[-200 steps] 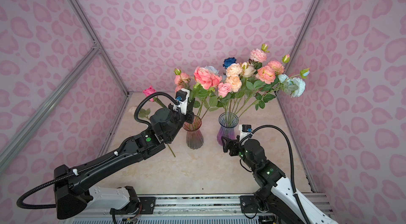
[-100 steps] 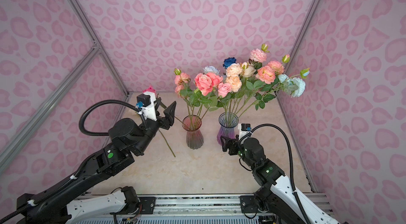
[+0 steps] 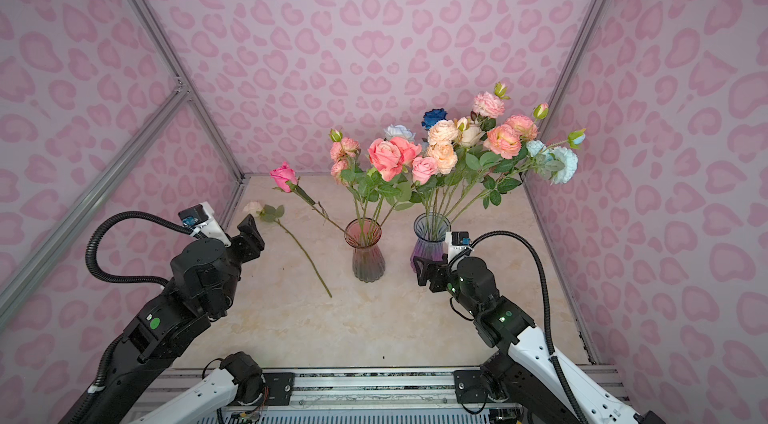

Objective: Arrange the flowers into the vase
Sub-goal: 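Open the left gripper and move it back to the white rose, then lower the left gripper and close it on the white rose stem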

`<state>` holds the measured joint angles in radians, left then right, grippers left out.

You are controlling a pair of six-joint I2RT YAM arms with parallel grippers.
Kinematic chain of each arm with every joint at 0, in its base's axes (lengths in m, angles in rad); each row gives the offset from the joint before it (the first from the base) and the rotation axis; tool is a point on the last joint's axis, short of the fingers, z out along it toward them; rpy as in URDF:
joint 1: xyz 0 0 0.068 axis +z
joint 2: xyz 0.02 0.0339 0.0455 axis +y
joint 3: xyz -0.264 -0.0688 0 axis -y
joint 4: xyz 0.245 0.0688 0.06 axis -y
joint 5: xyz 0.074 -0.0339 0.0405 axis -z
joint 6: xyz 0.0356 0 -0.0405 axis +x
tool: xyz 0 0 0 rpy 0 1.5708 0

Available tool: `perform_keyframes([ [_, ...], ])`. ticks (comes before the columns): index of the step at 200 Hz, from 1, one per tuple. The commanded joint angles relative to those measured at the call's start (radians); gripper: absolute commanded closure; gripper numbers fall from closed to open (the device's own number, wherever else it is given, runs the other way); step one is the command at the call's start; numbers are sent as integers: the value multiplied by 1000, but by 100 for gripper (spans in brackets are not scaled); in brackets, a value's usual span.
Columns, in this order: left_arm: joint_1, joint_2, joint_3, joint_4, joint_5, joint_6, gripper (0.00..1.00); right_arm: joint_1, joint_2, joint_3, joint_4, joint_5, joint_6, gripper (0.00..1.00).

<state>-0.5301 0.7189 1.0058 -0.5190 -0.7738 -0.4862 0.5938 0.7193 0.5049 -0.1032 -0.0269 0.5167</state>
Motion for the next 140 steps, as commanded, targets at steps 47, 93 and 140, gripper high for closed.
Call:
perform_keyframes([
  [47, 464, 232, -101, 20, 551, -266, 32, 3, 9, -39, 62, -27, 6, 6],
  [93, 504, 645, 4, 98, 605, -276, 36, 70, 82, -51, 135, -51, 17, 7],
  [140, 489, 1094, 329, -26, 663, -286, 47, 109, 122, -44, 162, -27, 20, 7],
])
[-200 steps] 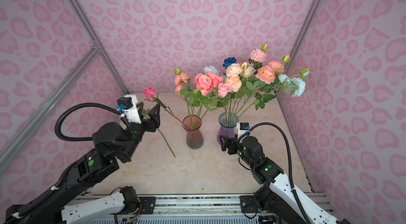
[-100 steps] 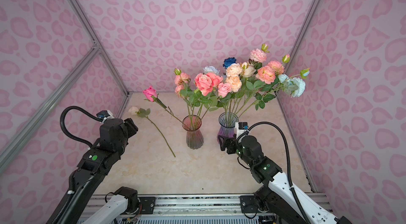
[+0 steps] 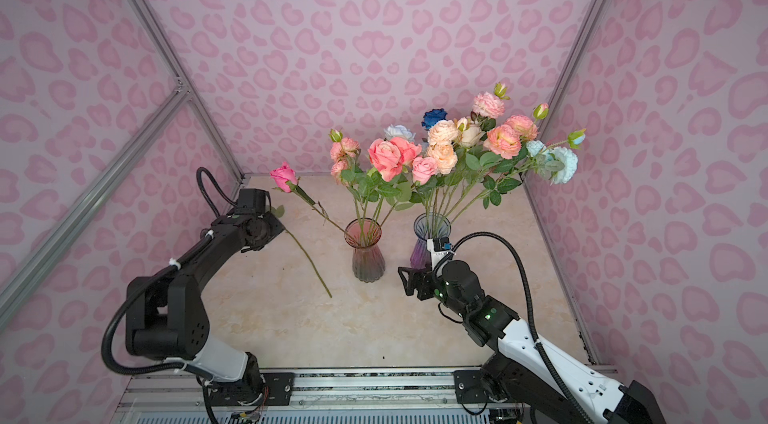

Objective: Arrange the flowers into the vase
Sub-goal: 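Lower the left gripper and close it on the white rose stem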

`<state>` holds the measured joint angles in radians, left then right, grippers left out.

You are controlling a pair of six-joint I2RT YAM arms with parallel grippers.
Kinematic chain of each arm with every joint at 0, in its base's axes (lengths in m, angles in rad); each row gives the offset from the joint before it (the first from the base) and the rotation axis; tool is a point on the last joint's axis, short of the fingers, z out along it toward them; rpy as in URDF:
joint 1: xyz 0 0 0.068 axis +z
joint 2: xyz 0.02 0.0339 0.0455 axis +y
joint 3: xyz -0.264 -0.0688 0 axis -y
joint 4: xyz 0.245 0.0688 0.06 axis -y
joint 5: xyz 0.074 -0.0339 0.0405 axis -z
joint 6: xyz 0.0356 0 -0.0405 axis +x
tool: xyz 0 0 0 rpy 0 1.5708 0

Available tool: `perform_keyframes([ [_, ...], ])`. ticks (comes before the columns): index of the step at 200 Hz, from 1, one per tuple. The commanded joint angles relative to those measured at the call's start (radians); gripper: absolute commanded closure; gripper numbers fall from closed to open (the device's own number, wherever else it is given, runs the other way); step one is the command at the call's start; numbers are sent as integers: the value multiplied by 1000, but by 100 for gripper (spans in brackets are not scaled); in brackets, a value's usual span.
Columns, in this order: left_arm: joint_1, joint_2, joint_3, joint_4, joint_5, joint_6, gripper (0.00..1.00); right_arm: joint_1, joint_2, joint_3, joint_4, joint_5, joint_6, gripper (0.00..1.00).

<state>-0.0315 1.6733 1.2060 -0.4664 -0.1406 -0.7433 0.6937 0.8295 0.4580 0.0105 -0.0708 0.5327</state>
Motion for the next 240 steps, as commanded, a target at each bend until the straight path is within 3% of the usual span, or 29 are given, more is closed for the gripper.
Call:
perform_keyframes([
  [1, -10, 147, 131, -86, 29, -31, 47, 10, 12, 3, 48, 18, 4, 7],
  [36, -22, 321, 291, -183, 32, -60, 50, 9, -14, 10, 21, 55, -16, 7],
  [120, -31, 452, 318, -201, 4, -42, 63, 10, -19, 8, 16, 46, -5, 7],
  [138, -31, 473, 337, -217, 2, -22, 78, 10, -26, 7, 11, 49, -4, 7],
  [191, -29, 422, 276, -191, -1, 7, 94, 9, -46, 13, -7, 60, 2, 7],
  [240, -30, 286, 202, -163, -3, 22, 97, 8, -62, 22, -22, 62, 3, 7],
])
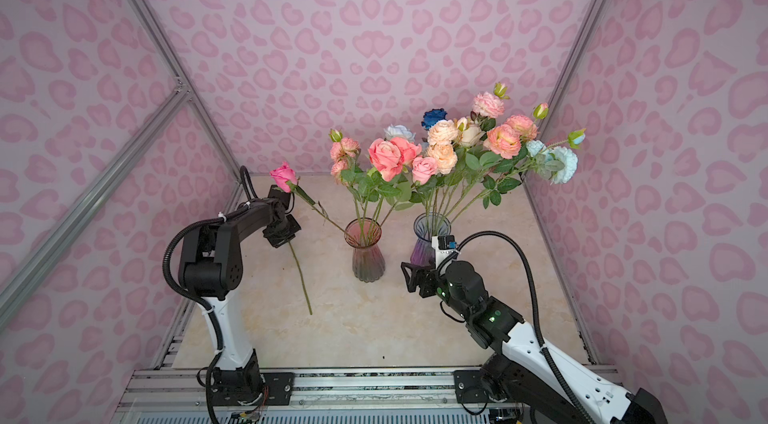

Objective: Arrange the flowers into the vase
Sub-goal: 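Lower the left gripper and close it on the white rose stem, then lift the white rose upward and carry it toward the pink vase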

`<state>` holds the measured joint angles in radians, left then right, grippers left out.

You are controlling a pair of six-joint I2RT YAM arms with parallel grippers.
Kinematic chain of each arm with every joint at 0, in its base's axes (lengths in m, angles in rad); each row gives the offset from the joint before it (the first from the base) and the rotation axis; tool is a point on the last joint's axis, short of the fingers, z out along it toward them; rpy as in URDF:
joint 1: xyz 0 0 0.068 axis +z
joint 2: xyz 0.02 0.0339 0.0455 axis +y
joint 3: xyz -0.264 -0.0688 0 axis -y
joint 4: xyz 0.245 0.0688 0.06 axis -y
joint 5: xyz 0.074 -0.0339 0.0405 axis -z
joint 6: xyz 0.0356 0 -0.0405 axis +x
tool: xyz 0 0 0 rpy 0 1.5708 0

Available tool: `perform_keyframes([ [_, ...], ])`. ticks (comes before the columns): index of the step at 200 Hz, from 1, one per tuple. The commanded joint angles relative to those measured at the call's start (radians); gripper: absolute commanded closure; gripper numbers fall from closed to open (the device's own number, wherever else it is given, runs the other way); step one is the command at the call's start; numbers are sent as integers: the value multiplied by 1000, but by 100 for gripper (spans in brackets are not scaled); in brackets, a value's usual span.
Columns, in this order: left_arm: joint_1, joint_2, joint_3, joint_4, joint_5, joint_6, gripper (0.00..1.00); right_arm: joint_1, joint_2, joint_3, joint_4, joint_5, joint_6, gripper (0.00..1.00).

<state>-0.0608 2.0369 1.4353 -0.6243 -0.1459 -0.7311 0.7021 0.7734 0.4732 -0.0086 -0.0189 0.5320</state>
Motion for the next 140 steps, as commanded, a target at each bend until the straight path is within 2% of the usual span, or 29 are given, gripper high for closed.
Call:
perform_keyframes([
  [1, -1, -81, -30, -3, 3, 11, 97, 0, -7, 5, -2, 10, 5, 7],
  [61, -18, -375, -199, 68, 26, 31, 97, 2, -17, -5, -3, 3, 23, 7],
  [92, -29, -571, -264, 103, 42, 47, 97, 2, -15, 10, -20, 16, 14, 7],
  [140, -49, -845, -278, 133, 50, 102, 97, 4, -21, 33, -44, 19, 16, 7],
])
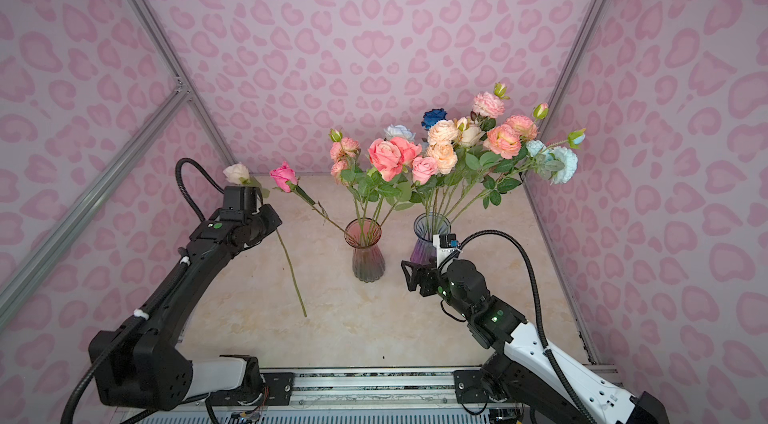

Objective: Arrange the flowers into the vase
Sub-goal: 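Lift the white rose upward and carry it toward the pink vase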

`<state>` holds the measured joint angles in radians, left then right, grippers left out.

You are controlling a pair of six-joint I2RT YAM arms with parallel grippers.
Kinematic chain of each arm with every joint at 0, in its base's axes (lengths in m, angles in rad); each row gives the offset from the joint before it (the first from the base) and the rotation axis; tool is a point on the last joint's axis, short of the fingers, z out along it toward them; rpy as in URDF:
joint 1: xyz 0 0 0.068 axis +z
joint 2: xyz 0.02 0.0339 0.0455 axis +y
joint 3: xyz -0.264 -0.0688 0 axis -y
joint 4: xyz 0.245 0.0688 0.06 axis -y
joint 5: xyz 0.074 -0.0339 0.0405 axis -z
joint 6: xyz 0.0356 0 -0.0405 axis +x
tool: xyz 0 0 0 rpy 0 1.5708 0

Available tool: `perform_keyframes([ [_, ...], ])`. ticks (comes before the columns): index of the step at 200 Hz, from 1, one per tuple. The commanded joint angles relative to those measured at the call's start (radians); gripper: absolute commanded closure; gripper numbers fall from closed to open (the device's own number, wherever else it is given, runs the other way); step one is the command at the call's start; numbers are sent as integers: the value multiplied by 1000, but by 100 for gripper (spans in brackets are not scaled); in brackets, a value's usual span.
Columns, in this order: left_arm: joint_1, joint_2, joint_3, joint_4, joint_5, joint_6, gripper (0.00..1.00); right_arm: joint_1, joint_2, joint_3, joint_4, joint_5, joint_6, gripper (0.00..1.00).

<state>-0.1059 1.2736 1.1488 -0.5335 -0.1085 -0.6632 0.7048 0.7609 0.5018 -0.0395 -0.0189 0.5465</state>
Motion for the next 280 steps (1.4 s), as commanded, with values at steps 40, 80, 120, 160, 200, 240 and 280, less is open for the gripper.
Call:
perform_keyframes([
  [40, -33, -195, 79, 36, 33, 83, 97, 1, -26, 12, -29, 26, 2, 7],
  [80, -88, -264, 167, 38, 21, 118, 97, 1, -29, 31, -51, 38, -19, 7],
  [120, -197, -313, 270, 60, -63, 183, 97, -2, -31, 34, -64, 51, -45, 7],
  [160, -334, -305, 352, 63, -120, 228, 97, -21, -51, 23, -72, 46, -52, 7],
  [200, -524, -286, 405, 74, -219, 305, 97, -49, -78, 8, -82, 46, -51, 7],
  [240, -661, -271, 456, 101, -241, 358, 97, -59, -85, 13, -83, 48, -51, 7],
  [280, -774, -224, 431, 272, -210, 474, 97, -60, -75, 20, -78, 58, -51, 7],
])
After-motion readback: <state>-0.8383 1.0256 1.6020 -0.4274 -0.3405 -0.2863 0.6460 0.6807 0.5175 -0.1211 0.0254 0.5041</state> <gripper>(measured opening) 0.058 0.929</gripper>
